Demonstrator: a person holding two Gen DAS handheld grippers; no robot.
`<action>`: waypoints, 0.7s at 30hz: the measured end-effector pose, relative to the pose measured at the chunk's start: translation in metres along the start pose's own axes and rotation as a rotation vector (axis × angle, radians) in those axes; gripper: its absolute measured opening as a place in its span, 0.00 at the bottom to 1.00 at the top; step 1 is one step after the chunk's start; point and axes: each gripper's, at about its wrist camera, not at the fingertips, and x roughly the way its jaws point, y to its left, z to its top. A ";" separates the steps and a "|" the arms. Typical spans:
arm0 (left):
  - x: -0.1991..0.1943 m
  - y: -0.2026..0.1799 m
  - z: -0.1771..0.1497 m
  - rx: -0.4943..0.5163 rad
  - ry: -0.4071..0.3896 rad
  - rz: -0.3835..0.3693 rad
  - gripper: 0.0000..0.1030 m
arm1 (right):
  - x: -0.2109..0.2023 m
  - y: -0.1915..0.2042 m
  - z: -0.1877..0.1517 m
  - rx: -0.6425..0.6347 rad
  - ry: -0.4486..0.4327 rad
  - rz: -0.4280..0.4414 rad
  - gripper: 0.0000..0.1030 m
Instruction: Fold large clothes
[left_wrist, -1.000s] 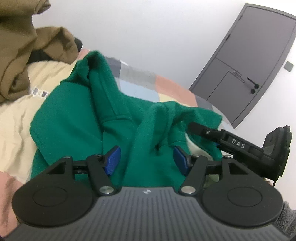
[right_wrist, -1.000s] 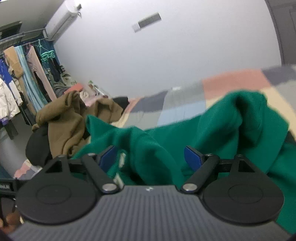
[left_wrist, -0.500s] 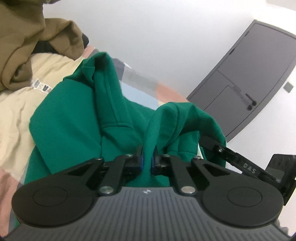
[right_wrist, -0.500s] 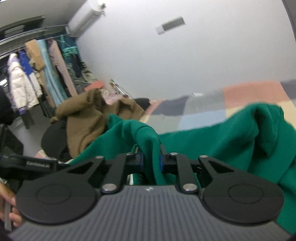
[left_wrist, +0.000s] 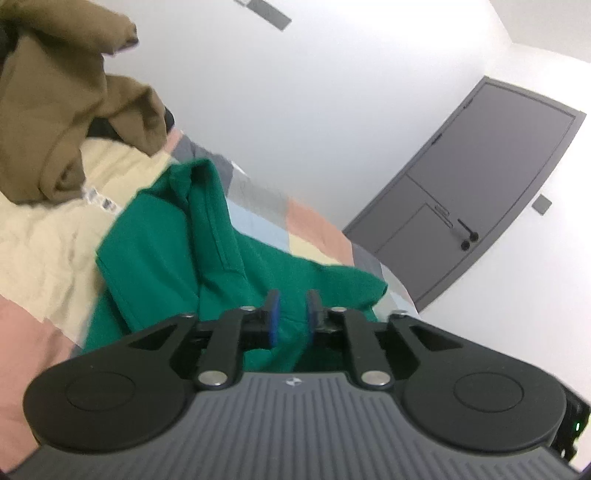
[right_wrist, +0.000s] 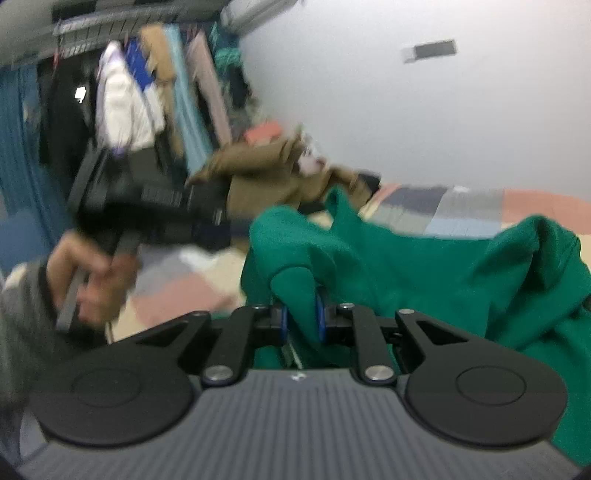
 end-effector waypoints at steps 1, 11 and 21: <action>-0.003 0.001 0.000 -0.008 -0.011 -0.001 0.36 | -0.001 0.004 -0.004 -0.012 0.040 0.013 0.17; 0.016 -0.014 -0.014 0.042 0.030 -0.036 0.40 | -0.023 -0.004 -0.007 0.105 0.059 0.081 0.45; 0.046 -0.034 -0.045 0.134 0.187 -0.013 0.38 | -0.025 -0.029 -0.001 0.257 -0.048 -0.027 0.49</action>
